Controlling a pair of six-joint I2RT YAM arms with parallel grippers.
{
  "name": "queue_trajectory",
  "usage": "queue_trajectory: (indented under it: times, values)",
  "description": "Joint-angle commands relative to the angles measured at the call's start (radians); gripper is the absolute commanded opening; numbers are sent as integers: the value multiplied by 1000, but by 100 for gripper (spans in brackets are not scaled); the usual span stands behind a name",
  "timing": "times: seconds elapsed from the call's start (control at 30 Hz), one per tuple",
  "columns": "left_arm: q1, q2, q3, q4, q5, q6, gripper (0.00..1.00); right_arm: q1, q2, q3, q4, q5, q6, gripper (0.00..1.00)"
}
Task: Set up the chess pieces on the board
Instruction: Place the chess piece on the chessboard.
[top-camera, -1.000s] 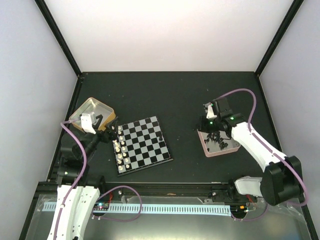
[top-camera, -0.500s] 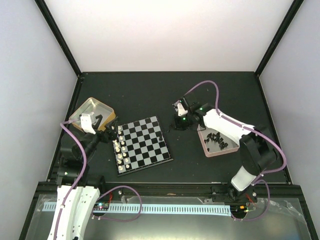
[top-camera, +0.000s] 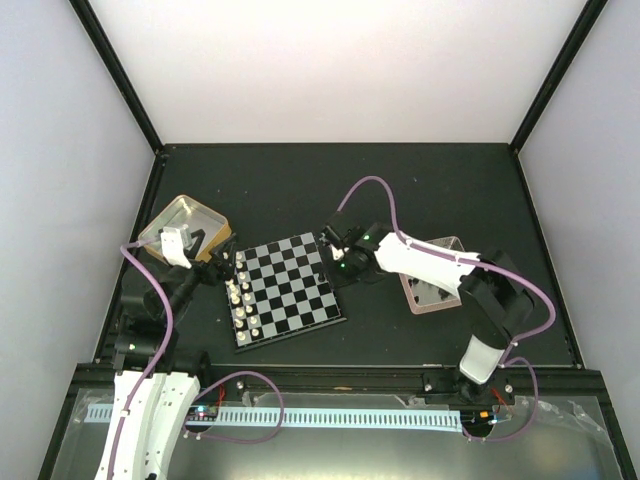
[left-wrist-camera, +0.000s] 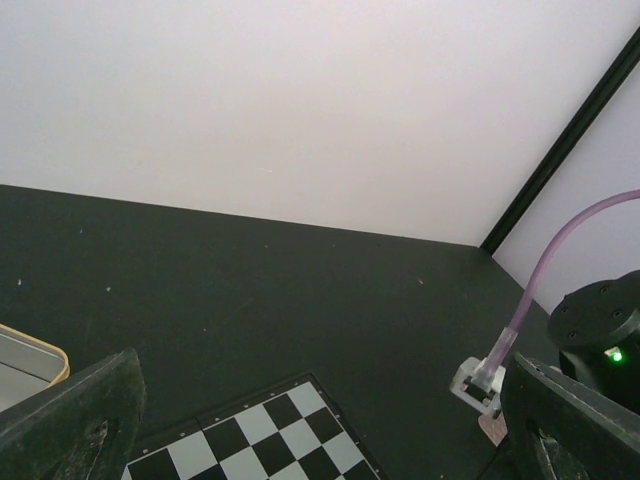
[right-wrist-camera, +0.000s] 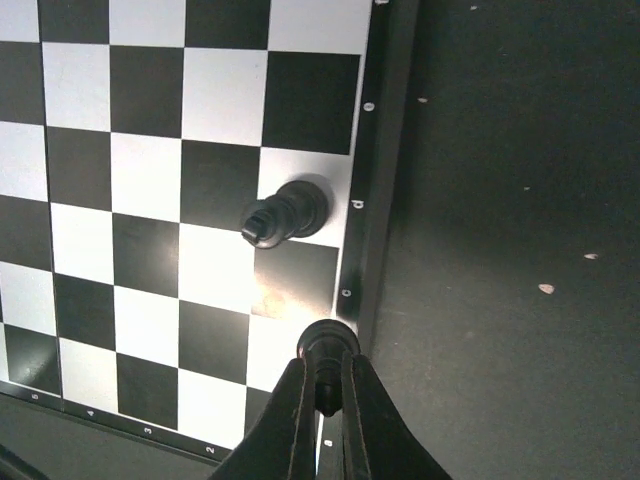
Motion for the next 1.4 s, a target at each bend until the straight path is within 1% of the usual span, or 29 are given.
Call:
queue_trajectory:
  times: [0.0, 0.27, 0.43, 0.63, 0.7, 0.9, 1.13, 1.27, 1.37]
  values:
    - [8, -17, 6, 14, -10, 13, 99, 37, 41, 63, -16, 67, -5, 3]
    - [9, -15, 5, 15, -12, 12, 99, 61, 100, 111, -27, 76, 22, 5]
    - [10, -14, 6, 14, -13, 12, 99, 67, 113, 114, -31, 83, 21, 9]
    - [9, -16, 6, 13, -14, 12, 99, 70, 118, 121, -28, 53, 14, 21]
    - [9, -15, 6, 13, -13, 12, 99, 69, 119, 124, -28, 44, 13, 23]
    - [9, -16, 6, 11, -13, 12, 99, 70, 115, 119, -8, -16, 10, 24]
    - [10, -17, 6, 12, -14, 13, 99, 69, 117, 123, -5, -21, 17, 24]
    - [10, -15, 6, 11, -14, 12, 99, 69, 107, 127, -15, 8, 23, 25]
    - [9, -16, 6, 13, -15, 12, 99, 68, 74, 127, -22, 77, 32, 27]
